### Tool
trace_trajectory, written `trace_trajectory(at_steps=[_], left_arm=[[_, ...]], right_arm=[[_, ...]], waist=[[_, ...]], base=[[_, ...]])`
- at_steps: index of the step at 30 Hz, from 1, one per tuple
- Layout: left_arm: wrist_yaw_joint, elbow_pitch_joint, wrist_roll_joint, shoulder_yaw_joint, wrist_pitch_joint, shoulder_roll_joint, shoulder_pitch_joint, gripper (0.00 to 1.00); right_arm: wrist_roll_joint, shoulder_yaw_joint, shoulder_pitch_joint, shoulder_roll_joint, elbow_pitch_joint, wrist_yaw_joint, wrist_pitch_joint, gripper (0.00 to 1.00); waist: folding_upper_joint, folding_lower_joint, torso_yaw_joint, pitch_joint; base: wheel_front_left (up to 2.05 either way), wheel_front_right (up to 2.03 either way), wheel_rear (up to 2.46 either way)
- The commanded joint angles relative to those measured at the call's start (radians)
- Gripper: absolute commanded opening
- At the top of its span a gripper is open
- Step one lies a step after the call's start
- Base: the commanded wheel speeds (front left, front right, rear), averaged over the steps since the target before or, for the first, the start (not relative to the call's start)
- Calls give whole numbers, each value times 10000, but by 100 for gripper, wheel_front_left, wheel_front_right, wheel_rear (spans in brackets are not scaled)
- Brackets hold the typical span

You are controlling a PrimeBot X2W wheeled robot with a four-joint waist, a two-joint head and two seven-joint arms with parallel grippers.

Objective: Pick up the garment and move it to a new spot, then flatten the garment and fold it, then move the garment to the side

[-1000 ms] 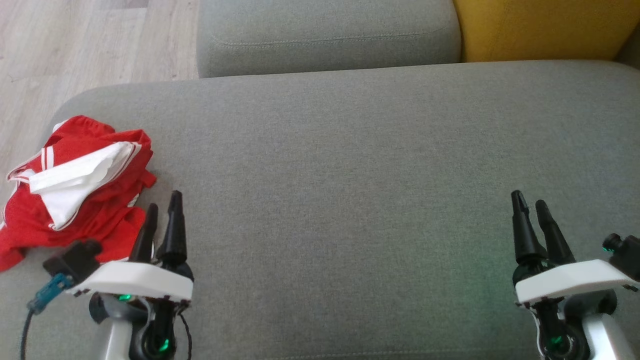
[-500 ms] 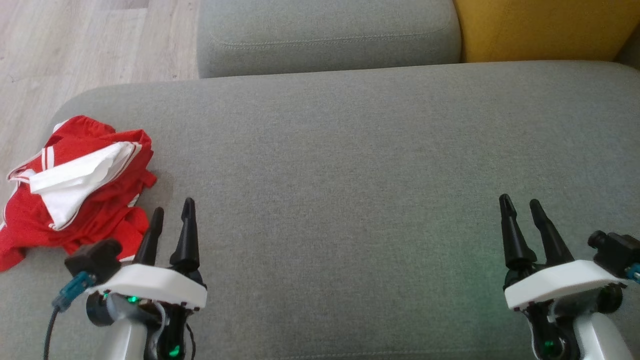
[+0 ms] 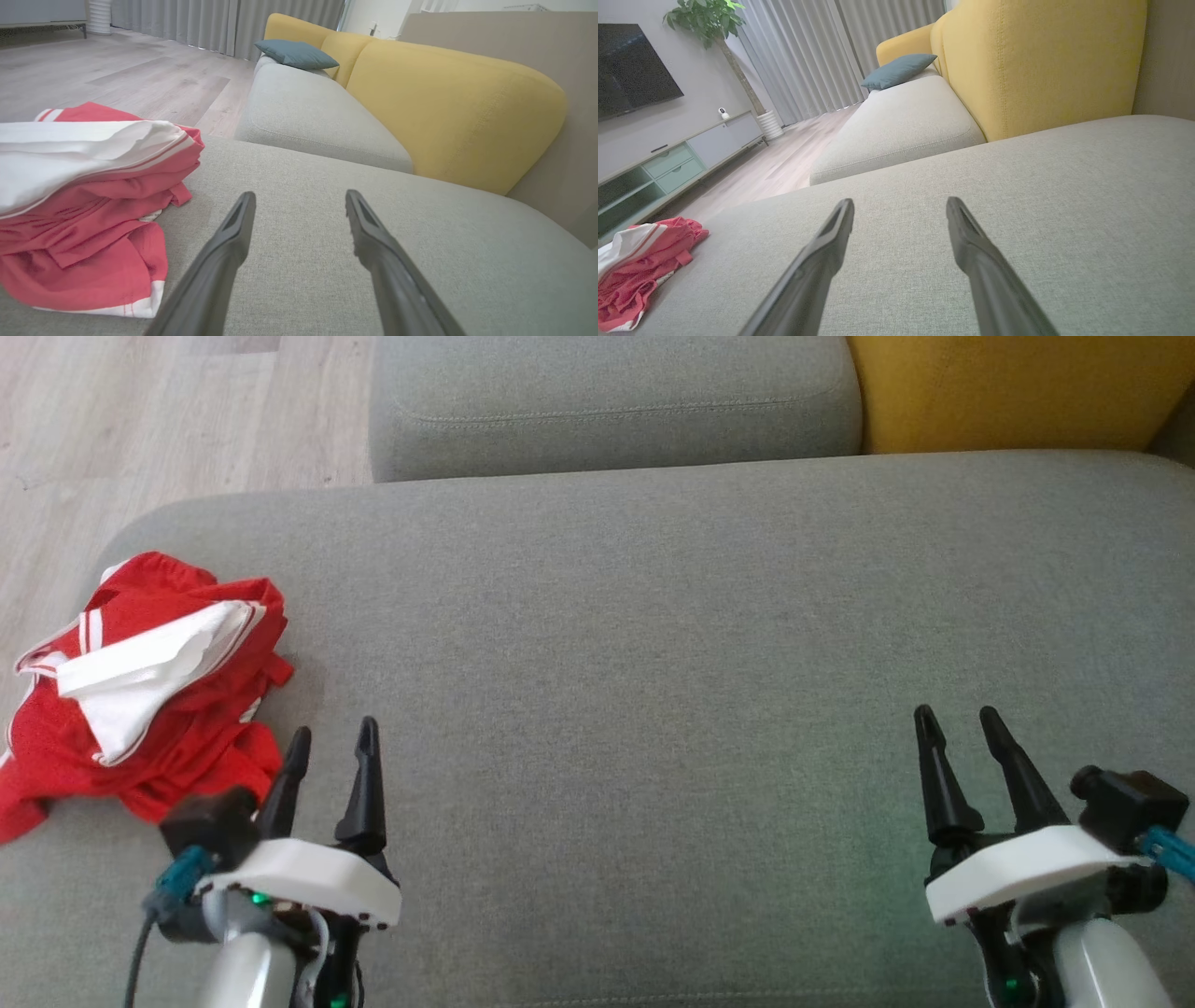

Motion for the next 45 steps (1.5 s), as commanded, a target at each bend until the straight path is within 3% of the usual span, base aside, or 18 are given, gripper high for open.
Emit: trace_trajectory(at_steps=[1,25,45], left_arm=[[71,-293,398,188,-147,207,-610,100],[509,-57,3029,-123,-841,253,-645,100],[540,17,2860,-8,-841,209,-705,100]], right_arm=[[-409,174,-257,3,-356,34,-149,100],[-2854,-110,3,343,-526,40,-505,100],[-2612,-244,5,442,-488,40,-527,100]], waist=[[0,0,0,-2],[0,0,14,-2],[0,0,256,15]], base=[[0,0,0],[0,0,0],[0,0,0]])
